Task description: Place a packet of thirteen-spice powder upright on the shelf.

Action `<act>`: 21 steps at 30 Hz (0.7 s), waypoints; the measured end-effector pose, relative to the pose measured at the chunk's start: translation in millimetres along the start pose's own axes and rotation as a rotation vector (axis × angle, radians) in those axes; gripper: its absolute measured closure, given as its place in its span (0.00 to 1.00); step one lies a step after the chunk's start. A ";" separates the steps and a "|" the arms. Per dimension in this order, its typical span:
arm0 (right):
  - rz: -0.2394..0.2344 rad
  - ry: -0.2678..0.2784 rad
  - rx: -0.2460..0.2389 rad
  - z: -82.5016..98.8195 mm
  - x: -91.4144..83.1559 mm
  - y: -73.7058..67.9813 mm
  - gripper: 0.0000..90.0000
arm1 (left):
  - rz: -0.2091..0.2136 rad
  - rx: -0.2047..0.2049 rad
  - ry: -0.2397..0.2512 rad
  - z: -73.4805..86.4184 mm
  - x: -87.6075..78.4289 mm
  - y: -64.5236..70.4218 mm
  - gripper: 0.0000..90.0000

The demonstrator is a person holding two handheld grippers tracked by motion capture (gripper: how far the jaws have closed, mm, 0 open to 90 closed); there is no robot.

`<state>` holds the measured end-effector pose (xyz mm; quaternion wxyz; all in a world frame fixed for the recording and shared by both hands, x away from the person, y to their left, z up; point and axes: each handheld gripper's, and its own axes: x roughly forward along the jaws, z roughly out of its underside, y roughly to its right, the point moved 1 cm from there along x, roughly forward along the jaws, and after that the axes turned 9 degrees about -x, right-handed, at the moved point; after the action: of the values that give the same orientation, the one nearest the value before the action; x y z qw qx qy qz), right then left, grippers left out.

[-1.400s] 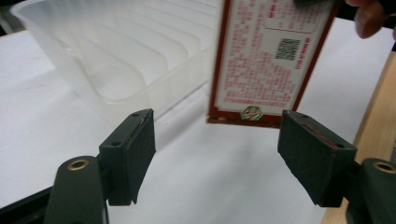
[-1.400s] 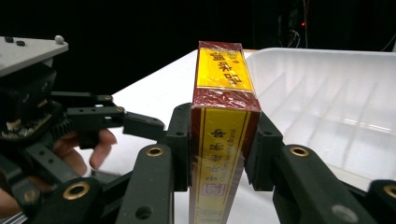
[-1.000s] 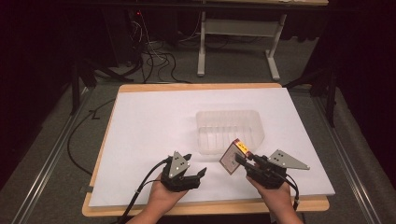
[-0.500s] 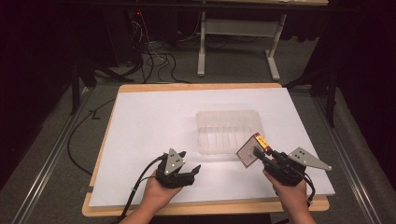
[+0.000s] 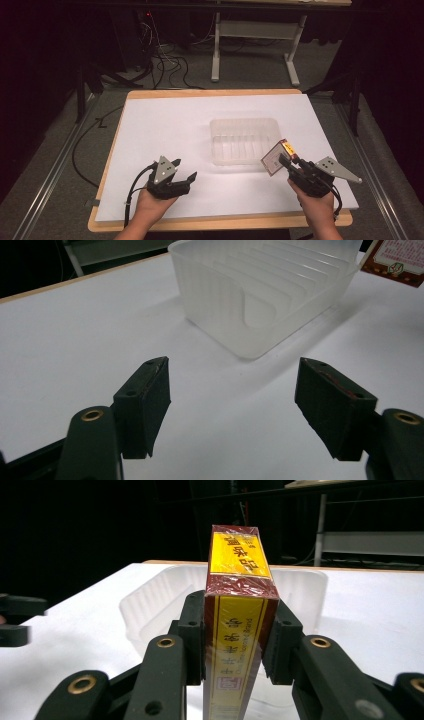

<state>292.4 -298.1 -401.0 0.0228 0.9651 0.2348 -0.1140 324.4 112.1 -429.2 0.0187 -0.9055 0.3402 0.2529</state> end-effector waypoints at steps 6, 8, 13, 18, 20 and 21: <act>0.044 -0.001 0.000 -2.1 2.7 1.6 0.76 | -0.024 -0.028 -0.033 11.5 -10.8 -16.6 0.34; 0.059 0.000 -0.001 -2.7 4.0 1.2 0.76 | -0.029 -0.043 -0.032 11.6 -11.2 -18.8 0.34; 0.094 0.008 -0.007 -8.9 8.3 -1.0 0.76 | -0.032 -0.030 -0.026 11.7 -10.5 -16.7 0.33; 0.136 -0.010 -0.039 -14.1 21.1 -3.4 0.76 | -0.017 -0.009 -0.034 12.7 -8.2 -12.8 0.33; 0.146 -0.014 -0.039 -16.3 25.7 -2.8 0.76 | -0.011 -0.005 -0.029 12.6 -8.3 -11.4 0.33; 0.155 -0.016 -0.040 -17.6 28.1 -2.2 0.76 | -0.008 -0.004 -0.029 12.6 -8.4 -11.2 0.33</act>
<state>319.3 -281.8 -390.3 0.0524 0.9788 0.1615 -0.1147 320.4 128.3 -437.8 0.0230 -0.9032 0.3358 0.2664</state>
